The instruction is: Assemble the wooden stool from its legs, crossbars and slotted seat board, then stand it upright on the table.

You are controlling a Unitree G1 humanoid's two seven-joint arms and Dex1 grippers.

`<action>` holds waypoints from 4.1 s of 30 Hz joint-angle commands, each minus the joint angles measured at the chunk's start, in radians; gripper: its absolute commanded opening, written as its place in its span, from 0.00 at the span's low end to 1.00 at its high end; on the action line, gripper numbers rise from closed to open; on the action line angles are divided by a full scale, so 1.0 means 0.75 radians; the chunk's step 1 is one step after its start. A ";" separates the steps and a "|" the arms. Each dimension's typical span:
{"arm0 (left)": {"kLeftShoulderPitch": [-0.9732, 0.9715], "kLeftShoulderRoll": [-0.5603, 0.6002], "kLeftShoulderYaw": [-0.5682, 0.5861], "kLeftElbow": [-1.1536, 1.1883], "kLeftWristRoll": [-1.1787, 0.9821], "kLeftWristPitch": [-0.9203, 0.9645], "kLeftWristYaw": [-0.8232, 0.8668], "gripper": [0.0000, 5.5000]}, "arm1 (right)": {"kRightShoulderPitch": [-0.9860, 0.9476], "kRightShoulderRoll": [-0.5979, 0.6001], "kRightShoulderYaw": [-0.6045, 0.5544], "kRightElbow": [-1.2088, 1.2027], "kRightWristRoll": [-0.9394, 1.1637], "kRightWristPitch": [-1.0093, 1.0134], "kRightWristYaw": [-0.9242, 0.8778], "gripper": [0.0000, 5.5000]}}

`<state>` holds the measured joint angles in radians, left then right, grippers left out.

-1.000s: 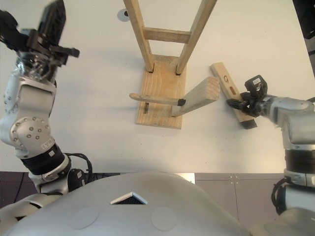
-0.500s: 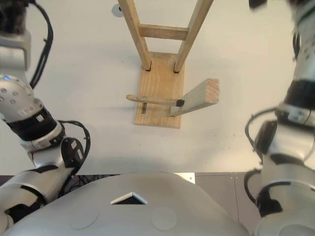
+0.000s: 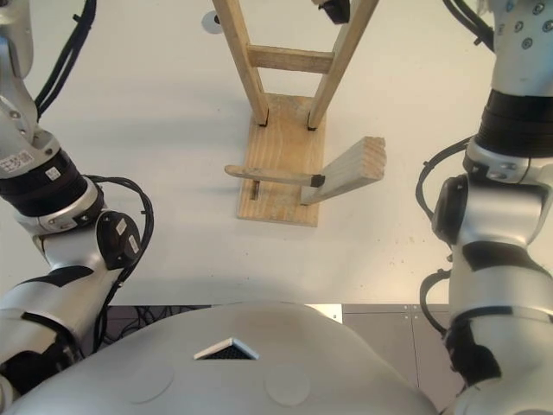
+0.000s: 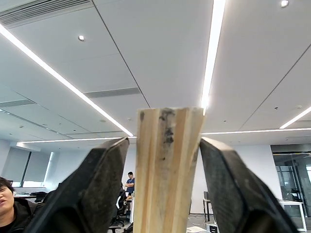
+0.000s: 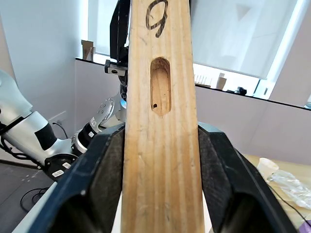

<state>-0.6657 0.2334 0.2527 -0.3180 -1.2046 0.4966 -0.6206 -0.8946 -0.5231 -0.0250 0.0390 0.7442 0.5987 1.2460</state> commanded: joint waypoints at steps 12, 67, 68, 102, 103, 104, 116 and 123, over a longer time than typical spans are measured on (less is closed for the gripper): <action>0.078 0.012 -0.054 0.025 -0.003 0.031 -0.084 0.38 | 0.079 -0.074 0.137 -0.014 -0.057 0.123 0.132 0.37; 0.934 0.396 -0.163 -0.003 0.500 -0.024 -0.460 0.37 | 0.805 -0.564 0.021 -0.354 -0.105 0.096 0.059 0.38; 0.927 0.448 -0.151 -0.006 0.491 0.000 -0.491 0.37 | 0.810 -0.562 0.025 -0.356 -0.105 0.090 0.058 0.38; 0.145 1.089 -0.501 0.246 0.925 0.109 -1.204 0.37 | 0.950 -0.504 0.078 -0.530 -0.042 0.065 -0.048 0.38; 0.104 1.082 -0.525 0.249 0.942 0.124 -1.206 0.37 | 0.958 -0.499 0.081 -0.542 -0.037 0.066 -0.059 0.38; 0.061 1.075 -0.544 0.243 0.939 0.165 -1.209 0.37 | 0.966 -0.494 0.086 -0.552 -0.035 0.065 -0.068 0.38; -0.122 1.159 -0.649 0.129 0.989 0.345 -1.282 0.37 | 0.994 -0.465 0.091 -0.581 -0.021 0.056 -0.118 0.38; -0.195 1.179 -0.740 0.169 1.074 0.312 -1.317 0.37 | 1.000 -0.460 0.100 -0.591 -0.022 0.054 -0.132 0.38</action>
<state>-0.7893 1.1062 -0.2832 -0.1981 -0.4304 0.7435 -1.6039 -0.2000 -0.8735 -0.0182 -0.4127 0.7566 0.5912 1.1515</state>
